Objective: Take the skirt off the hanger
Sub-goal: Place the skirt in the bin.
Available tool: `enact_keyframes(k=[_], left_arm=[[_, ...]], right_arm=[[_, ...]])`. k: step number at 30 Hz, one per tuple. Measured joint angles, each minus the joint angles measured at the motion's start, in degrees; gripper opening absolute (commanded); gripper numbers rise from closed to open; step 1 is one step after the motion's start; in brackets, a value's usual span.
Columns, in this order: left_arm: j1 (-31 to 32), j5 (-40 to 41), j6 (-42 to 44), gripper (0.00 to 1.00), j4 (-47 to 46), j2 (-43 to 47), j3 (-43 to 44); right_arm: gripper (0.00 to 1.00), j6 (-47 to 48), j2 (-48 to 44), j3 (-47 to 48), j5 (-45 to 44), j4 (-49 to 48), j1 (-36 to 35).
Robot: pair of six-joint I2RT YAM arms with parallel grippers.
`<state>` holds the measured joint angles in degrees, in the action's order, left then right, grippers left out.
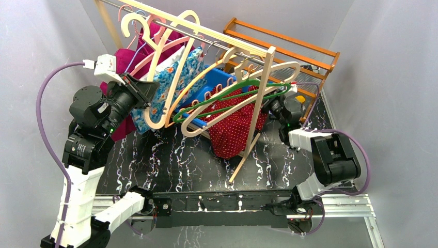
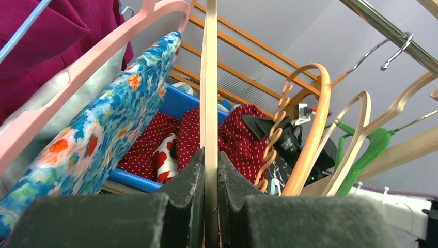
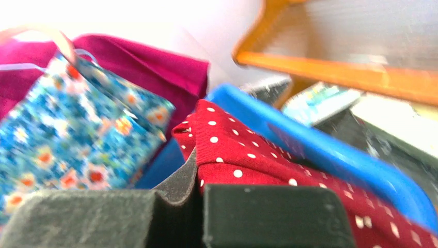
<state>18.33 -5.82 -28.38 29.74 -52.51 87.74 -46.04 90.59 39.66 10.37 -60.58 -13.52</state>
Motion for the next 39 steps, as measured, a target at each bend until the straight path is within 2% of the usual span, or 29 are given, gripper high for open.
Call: enact_keyframes(k=[8, 14, 20, 26, 33, 39], left_arm=[[0.0, -2.4, -1.31, 0.0, -0.81, 0.26, -0.39], [0.0, -3.48, -2.27, 0.0, -1.49, 1.07, -2.16], [0.0, -3.54, -2.27, 0.0, -1.7, 1.27, -2.45], [0.0, -2.95, -2.08, 0.0, -2.32, 2.05, -2.51], [0.0, -2.8, -2.16, 0.0, -2.51, 2.45, -2.51], [0.0, -2.84, -2.8, 0.0, -2.78, 2.36, -2.51]], right_arm=[[0.0, -5.27, 6.93, 14.47, 1.92, -5.18, 0.76], [0.0, -6.99, 13.81, 24.0, 10.03, -9.81, 3.93], [0.0, -7.17, 20.15, 33.55, 18.25, -8.76, 5.9], [0.0, -7.61, 24.06, 45.86, 22.8, -5.79, 5.81], [0.0, -9.07, 25.09, 50.16, 22.6, -5.07, 3.69], [0.0, -13.51, 26.29, 47.95, 19.56, -5.64, -0.79]])
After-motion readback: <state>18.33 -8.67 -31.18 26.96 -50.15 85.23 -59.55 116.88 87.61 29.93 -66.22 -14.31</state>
